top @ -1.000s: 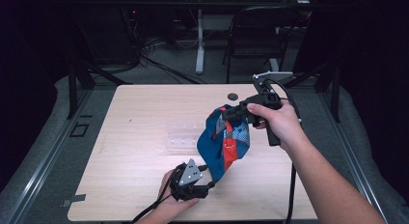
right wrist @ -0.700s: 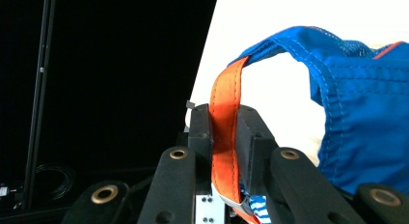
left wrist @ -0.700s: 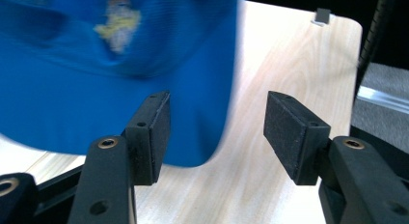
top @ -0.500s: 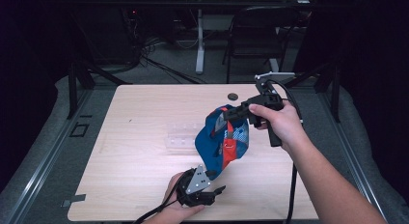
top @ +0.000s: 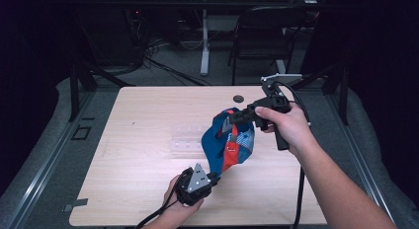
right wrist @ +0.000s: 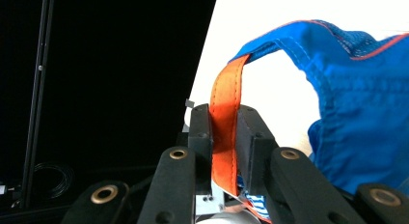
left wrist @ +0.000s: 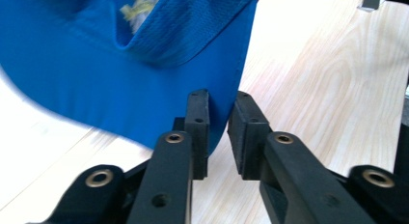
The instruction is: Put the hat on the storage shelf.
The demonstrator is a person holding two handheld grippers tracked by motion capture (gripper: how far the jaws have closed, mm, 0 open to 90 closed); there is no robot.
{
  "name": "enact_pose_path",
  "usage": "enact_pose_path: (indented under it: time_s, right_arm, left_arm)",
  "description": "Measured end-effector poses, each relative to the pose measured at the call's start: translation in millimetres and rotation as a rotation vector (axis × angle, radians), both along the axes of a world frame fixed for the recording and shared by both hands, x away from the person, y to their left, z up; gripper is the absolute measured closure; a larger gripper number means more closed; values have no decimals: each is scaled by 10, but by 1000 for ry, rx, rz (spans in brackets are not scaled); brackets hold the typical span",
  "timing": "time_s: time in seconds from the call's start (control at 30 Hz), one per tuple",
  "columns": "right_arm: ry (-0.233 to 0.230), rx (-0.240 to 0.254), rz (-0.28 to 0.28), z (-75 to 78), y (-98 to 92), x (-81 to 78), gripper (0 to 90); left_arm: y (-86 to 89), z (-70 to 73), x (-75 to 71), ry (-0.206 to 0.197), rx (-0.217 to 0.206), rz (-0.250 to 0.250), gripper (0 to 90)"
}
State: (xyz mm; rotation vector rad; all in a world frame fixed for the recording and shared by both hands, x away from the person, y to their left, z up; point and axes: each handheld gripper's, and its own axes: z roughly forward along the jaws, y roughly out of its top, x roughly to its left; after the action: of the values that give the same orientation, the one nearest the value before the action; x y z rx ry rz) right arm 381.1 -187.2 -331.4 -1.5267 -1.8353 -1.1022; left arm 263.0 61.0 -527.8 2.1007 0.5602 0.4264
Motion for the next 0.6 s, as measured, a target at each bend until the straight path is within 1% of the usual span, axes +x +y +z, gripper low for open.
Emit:
enact_pose_path:
  time_s: [0.07, 0.17, 0.23, 0.27, 0.33, 0.4, 0.47, 0.5, 0.6]
  right_arm:
    - [-2, 2, 1, -10, -5, 2, 783]
    - [-2, 8, -2, -9, -1, 2, 782]
    - [-1, 8, -2, -8, 0, 2, 782]
    - [1, 7, -3, 0, -3, 1, 781]
    - [1, 9, -7, 2, -4, 0, 780]
    - [-2, 6, -2, 8, -14, -3, 781]
    - [-7, 12, -4, 17, -15, -10, 780]
    - [-9, 10, 3, 20, -21, -12, 781]
    - [-11, 18, -3, 30, -17, -25, 781]
  left_arm:
    - [44, 19, -1, 3, -1, -6, 826]
    - [105, 63, -21, -12, 10, -3, 850]
    - [136, 86, -48, -22, 9, 1, 858]
    - [144, 91, -58, -28, 8, 2, 880]
    - [166, 108, -76, -18, 2, -25, 881]
    - [178, 123, -105, -38, 18, -17, 881]
    - [194, 134, -105, -33, 1, -19, 882]
    - [204, 142, -103, -36, -3, -16, 882]
    - [228, 170, -89, -42, -11, -14, 883]
